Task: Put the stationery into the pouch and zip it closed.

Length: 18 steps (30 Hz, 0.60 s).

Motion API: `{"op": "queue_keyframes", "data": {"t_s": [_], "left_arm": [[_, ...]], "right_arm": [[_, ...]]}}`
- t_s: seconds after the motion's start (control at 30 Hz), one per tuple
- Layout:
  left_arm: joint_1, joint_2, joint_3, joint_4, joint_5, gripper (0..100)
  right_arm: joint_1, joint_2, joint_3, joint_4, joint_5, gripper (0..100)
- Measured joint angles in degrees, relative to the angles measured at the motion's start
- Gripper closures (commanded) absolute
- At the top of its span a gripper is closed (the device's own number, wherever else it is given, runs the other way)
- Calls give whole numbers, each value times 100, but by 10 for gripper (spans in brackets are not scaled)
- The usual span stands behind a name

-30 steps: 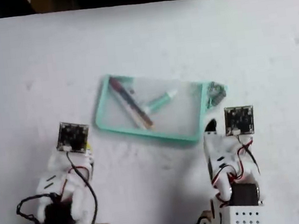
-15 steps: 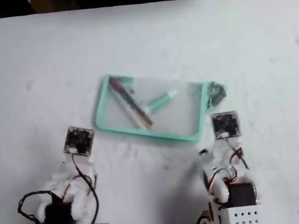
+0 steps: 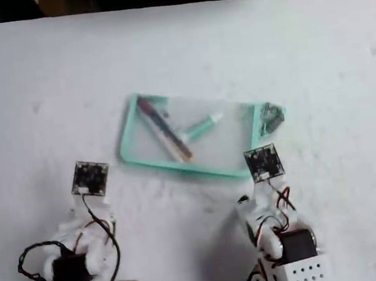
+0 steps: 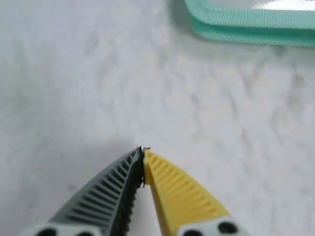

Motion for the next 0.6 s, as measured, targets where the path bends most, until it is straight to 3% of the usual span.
{"op": "queue_keyframes", "data": {"t_s": [0.47,0.6], "left_arm": [[0,0,0,0,0,976],[0,0,0,0,0,976]], "right_arm": [[0,0,0,0,0,982],[396,0,0,0,0,982]]}}
